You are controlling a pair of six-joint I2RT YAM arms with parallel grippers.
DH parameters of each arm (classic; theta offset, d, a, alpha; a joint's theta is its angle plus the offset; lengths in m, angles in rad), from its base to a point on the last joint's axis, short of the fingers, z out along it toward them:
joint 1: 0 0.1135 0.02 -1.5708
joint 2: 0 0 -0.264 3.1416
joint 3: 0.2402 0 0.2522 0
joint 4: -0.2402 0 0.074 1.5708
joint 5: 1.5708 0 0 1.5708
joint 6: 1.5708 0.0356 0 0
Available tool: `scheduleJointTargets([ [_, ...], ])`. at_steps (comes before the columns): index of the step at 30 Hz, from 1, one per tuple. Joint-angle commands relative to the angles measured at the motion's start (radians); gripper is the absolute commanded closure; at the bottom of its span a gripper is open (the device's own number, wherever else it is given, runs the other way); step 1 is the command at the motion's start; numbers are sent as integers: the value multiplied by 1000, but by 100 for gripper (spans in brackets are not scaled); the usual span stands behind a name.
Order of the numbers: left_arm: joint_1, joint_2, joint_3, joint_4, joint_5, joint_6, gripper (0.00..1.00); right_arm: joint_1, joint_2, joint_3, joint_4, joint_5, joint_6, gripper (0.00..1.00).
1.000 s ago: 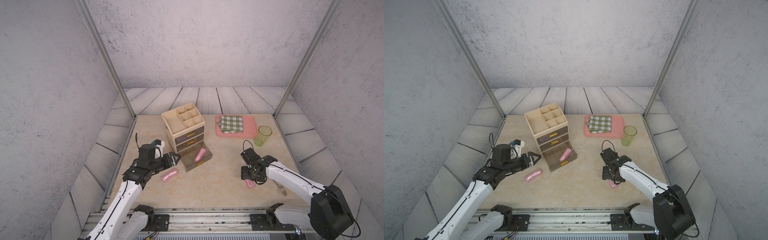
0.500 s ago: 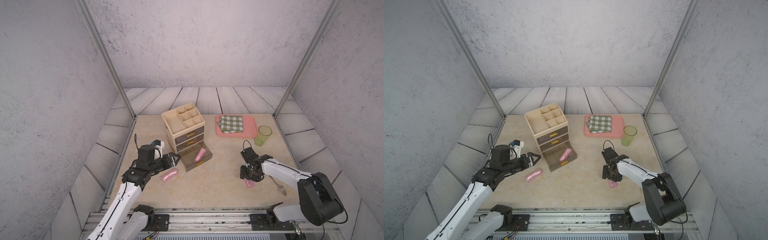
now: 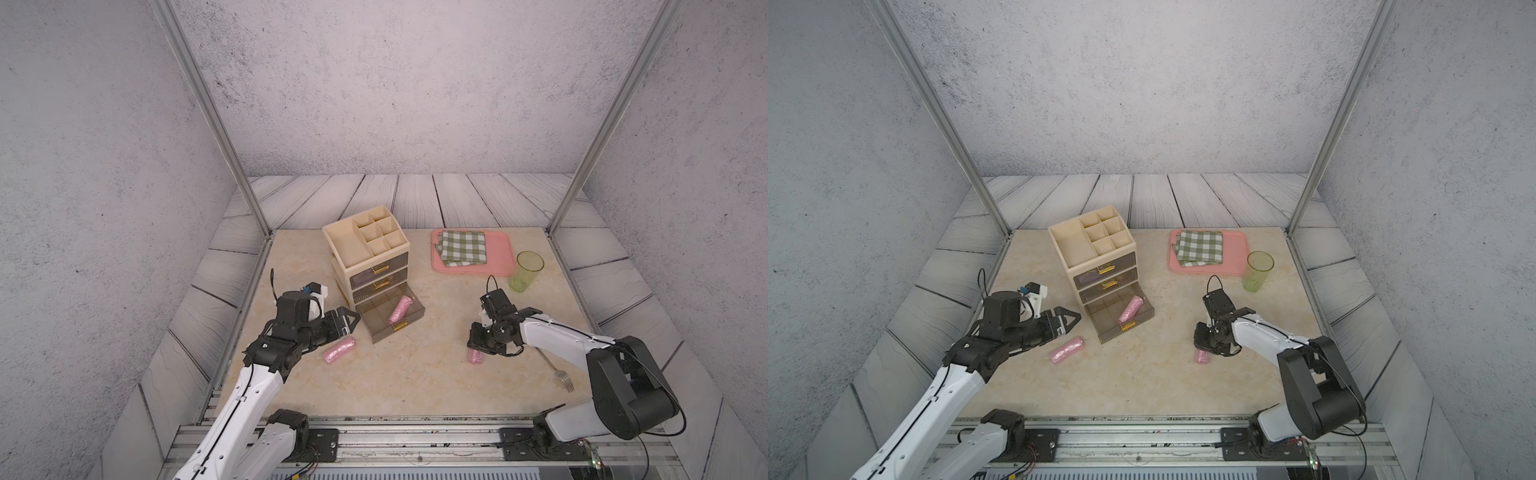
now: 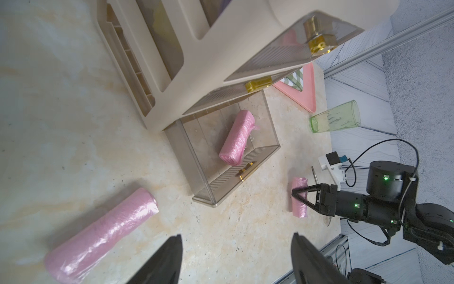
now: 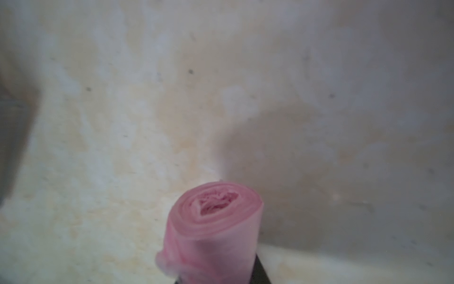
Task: Sort the rolls of trash bags by color and place them into the drawer
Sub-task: Pick up the roll of trash bags from the center of the board, then place the roll of trash bags in the drawer.
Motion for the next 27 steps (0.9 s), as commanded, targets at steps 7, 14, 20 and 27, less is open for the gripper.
scheduleJointTargets([
  [7, -3, -31, -6, -53, -50, 21, 25, 10, 22, 54, 262, -263, 235, 89],
  [14, -1, -36, -39, -54, -82, 8, 24, 83, -9, 87, 451, -228, 467, 85],
  [20, -1, -43, -58, -34, -84, -5, 24, 174, 65, 116, 707, -110, 683, 84],
  [27, -1, -65, -65, -63, -101, -1, 23, 243, 238, 245, 837, -58, 824, 81],
])
